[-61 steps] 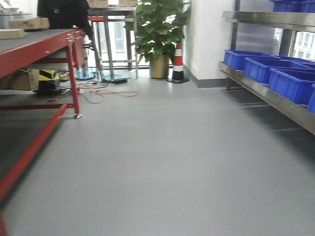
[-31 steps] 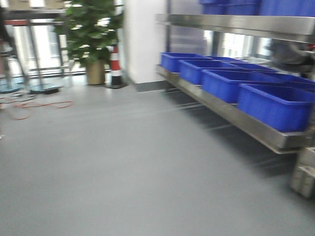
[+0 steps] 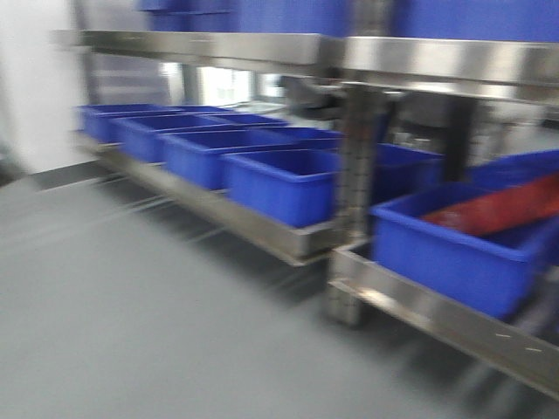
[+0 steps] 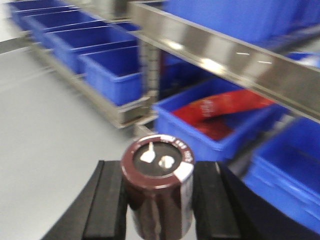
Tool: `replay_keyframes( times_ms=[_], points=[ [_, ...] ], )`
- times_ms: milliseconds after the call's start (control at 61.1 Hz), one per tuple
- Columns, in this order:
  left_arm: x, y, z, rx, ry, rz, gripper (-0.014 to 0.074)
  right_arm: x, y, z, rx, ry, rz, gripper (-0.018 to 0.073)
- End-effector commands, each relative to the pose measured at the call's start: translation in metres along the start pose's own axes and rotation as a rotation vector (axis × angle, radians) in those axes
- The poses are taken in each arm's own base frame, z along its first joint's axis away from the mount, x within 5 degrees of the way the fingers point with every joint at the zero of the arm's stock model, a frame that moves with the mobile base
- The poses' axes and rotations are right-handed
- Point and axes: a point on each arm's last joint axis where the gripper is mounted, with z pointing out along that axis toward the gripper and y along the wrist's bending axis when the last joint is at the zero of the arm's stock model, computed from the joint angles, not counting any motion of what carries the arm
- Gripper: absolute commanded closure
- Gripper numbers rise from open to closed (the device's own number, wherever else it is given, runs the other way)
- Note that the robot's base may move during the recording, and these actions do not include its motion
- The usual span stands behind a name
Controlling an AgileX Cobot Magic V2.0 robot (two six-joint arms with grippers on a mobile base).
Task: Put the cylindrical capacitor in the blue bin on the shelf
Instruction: 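Move both held objects above the blue bins on the shelf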
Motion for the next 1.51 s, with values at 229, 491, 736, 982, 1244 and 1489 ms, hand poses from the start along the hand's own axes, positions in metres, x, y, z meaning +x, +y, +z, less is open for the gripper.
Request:
replay_keyframes(
  times_ms=[229,491,736,982,1244,1489],
  points=[
    [-0.0038,-0.0006,-0.0018,0.004,-0.034,-0.008,0.0708,-0.0035,-0.0001,-0.0013,0.002,-0.039,-0.013,0.0721],
    [-0.0038,-0.0006,-0.0018,0.004,-0.034,-0.008,0.0708,-0.0035,-0.0001,-0.0013,0.002,-0.039,-0.013,0.0721],
    [-0.0038,-0.0006,-0.0018,0.004,-0.034,-0.008,0.0708,-0.0035,-0.0001,-0.0013,0.002,-0.039,-0.013,0.0721],
    [-0.0038,-0.0006,-0.0018,0.004,-0.034,-0.008,0.0708,-0.0035,-0.0001,-0.0013,0.002,-0.039,-0.013,0.0721],
    [-0.0038,-0.0006,-0.0018,0.004,-0.034,-0.008,0.0708,-0.0035,-0.0001,-0.0013,0.002,-0.039,-0.013,0.0721],
    [-0.0038,-0.0006,-0.0018,0.004,-0.034,-0.008,0.0708,-0.0035,-0.0001,-0.0013,0.002,-0.039,-0.013,0.0721]
  ],
)
